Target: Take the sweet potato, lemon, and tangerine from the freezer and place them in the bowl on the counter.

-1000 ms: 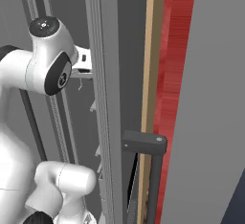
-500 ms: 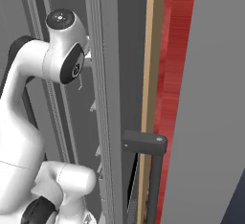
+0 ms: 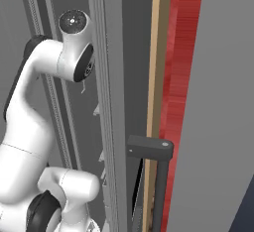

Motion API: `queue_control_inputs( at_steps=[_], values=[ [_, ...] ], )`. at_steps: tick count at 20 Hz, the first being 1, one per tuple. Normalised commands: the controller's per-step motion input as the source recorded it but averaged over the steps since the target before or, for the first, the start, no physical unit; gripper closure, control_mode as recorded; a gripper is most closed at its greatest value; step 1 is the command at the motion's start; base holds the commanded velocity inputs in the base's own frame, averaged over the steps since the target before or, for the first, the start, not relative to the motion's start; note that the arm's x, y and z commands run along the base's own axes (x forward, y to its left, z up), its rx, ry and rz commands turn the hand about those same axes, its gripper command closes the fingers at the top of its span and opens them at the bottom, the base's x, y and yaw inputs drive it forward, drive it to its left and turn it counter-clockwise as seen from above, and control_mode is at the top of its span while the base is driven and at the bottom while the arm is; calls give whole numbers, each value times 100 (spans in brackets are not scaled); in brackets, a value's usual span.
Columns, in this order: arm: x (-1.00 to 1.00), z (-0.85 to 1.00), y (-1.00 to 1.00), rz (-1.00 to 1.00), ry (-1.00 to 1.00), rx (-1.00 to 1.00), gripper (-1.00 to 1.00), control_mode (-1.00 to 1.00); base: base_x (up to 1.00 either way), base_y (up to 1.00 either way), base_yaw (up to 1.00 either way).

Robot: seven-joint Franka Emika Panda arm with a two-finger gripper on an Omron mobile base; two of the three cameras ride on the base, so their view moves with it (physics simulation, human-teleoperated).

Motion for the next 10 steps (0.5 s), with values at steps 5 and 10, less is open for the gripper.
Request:
queue_control_inputs(
  at_steps=[5, 10],
  values=[
    [60, 2, -10, 0, -5, 4, -100, -100, 0, 0, 0],
    [49, 11, -9, 0, 1, 3, -100, -100, 0, 0, 0]
  ],
)
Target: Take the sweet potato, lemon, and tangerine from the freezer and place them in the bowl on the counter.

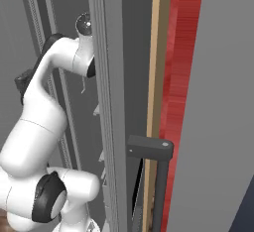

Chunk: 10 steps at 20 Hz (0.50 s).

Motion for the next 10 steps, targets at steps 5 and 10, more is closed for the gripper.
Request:
queue_control_inputs(
  at_steps=[5, 10],
  values=[
    [28, 5, -15, 0, 1, 2, -100, -100, 0, 0, 0],
    [47, 0, -4, 0, 2, 1, -100, -100, 0, 0, 0]
  ],
)
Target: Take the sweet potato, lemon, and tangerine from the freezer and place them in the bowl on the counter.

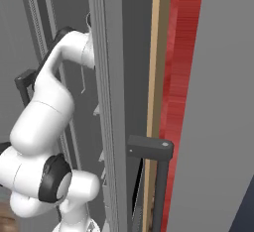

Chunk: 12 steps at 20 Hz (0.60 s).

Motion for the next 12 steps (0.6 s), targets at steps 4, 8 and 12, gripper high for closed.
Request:
queue_control_inputs(
  at_steps=[4, 8, 12],
  values=[
    [43, 0, 0, 0, 0, 0, -100, -100, 0, 0, 0],
    [47, 0, -6, 0, 0, 0, -100, -100, 0, 0, 0],
    [38, 0, -14, 0, 0, 0, -100, -100, 0, 0, 0]
  ],
)
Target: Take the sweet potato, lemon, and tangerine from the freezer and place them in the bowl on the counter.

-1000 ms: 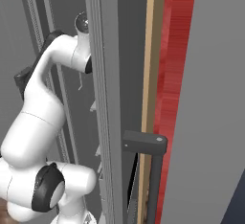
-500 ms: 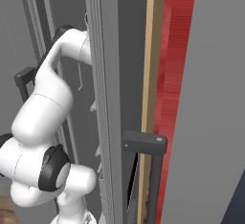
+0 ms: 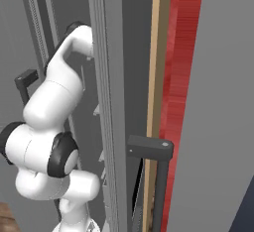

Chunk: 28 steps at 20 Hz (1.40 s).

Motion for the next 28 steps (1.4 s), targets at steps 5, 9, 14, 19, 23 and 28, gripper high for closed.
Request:
queue_control_inputs(
  at_steps=[5, 9, 14, 19, 23, 28],
  values=[
    [31, -1, -15, -1, 0, 0, -100, -100, 0, 0, 0],
    [27, -10, -6, -4, 0, 0, -100, -100, 0, 0, 0],
    [26, -14, 0, -5, 0, 0, -100, -100, 0, 0, 0],
    [29, -13, 0, -5, 0, 0, -100, -100, 0, 0, 0],
    [42, -1, -1, -2, 0, 0, -100, -100, 0, 0, 0],
    [42, 0, -1, 0, 1, 0, -100, -100, 0, 0, 0]
  ],
)
